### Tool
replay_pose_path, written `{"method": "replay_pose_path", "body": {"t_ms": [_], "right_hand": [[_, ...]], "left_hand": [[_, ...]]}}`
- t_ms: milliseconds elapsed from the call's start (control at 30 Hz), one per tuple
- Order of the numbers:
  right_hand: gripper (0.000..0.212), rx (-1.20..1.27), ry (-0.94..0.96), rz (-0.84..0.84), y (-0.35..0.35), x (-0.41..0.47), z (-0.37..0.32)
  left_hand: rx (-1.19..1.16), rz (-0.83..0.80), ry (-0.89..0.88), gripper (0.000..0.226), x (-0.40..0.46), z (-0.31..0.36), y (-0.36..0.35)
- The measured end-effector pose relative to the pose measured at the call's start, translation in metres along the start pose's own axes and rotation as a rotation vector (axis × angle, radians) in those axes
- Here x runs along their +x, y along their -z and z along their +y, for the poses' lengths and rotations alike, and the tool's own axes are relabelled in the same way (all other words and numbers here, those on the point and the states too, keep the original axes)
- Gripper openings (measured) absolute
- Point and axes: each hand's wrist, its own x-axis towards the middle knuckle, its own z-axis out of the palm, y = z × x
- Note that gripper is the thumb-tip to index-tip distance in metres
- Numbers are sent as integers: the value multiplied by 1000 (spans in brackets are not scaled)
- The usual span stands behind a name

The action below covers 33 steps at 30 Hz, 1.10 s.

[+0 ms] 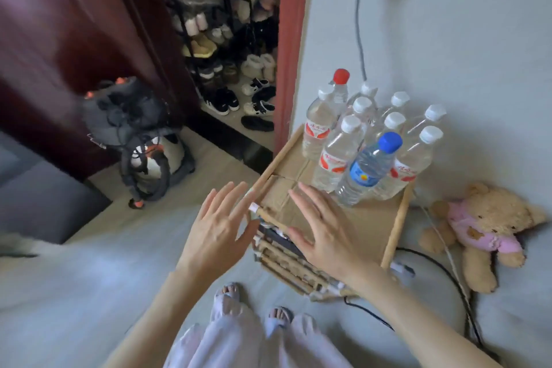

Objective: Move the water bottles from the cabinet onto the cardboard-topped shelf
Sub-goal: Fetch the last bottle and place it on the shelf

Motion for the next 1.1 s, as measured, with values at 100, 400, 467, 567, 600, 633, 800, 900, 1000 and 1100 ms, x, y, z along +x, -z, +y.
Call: {"method": "replay_pose_path", "body": {"t_ms": [100, 400, 467, 567, 600, 633, 800, 900, 1000, 1100], "right_hand": [[55, 54, 137, -107, -27, 2, -36], [58, 57, 531, -409, -124, -28, -212], [57, 93, 632, -476, -155, -52, -268], [56, 143, 777, -564, -195, -93, -357], [56, 165, 824, -588, -207, -106, -387], [56, 191, 872, -612, -218, -121, -420], [58, 288, 1069, -706, -255, -178, -558], [59, 298, 1194, -775, -281, -208, -628], [58, 287, 1300, -844, -315, -234, -691], [57, 277, 1400, -919, -354, -262, -757]], "left_hand": [[20, 7, 209, 48, -65, -24, 9], [-11, 185, 836, 52, -300, -49, 26], [-31, 265, 997, 53, -370, -52, 31], [1, 380, 1189, 50, -470, -62, 53], [26, 418, 1250, 49, -503, -65, 62], [56, 450, 1313, 49, -538, -67, 72], [148, 535, 1565, 49, -671, -68, 103], [152, 571, 1687, 49, -732, -71, 110], [122, 651, 1808, 49, -785, -81, 112], [102, 734, 1933, 50, -834, -101, 113]]}}
